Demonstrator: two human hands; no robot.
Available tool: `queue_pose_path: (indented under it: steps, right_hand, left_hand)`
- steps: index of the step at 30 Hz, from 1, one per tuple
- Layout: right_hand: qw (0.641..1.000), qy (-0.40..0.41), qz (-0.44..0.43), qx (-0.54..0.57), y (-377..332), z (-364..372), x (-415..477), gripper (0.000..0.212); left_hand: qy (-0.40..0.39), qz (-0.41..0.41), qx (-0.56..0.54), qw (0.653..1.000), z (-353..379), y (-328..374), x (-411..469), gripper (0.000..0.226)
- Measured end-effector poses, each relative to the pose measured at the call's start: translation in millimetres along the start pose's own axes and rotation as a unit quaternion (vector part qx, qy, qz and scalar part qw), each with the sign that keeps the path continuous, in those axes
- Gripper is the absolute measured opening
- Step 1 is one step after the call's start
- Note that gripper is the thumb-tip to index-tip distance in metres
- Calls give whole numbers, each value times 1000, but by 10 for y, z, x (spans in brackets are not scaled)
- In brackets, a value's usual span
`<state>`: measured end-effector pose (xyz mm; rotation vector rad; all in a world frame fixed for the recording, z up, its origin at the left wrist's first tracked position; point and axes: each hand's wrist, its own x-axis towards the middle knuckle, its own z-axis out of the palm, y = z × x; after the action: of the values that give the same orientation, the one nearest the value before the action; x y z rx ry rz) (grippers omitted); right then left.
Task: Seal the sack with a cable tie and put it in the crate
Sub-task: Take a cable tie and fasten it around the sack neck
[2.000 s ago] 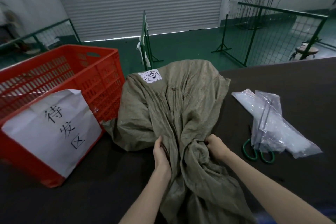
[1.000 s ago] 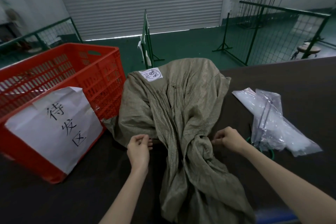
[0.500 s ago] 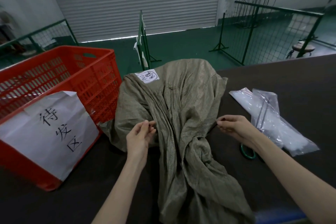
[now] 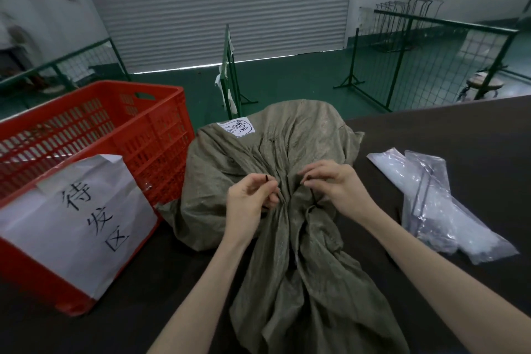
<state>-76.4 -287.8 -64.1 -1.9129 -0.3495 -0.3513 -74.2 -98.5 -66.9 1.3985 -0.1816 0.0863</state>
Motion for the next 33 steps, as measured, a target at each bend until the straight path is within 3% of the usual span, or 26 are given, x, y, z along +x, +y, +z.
queue_pose_path:
  steps: [4,8,15,20,24,33]
  right_hand:
    - [997,-9,39,71,-31,98,126,9]
    - [984,40,82,151,-28,193,186,15]
    - [974,39,116,192,36,281,174,25]
    - [952,12,145,267,136,279,184,32]
    - [929,8,152,338,188,284,205,14]
    - [918,-7,171,358,206,322,260,17]
  left_hand:
    - [-30,-6,-19,999,39,-6,72,12]
    - [-20,10,14,1000,29,-66,131,15]
    - [-20,41,69,997,61,-259,194,21]
    - [-10,-30,-2,1000,127,-382,214,29]
    - [-6,-74,-85,994,139,-364,245,28]
    - [24,-68,-96,993,105,-434,275,23]
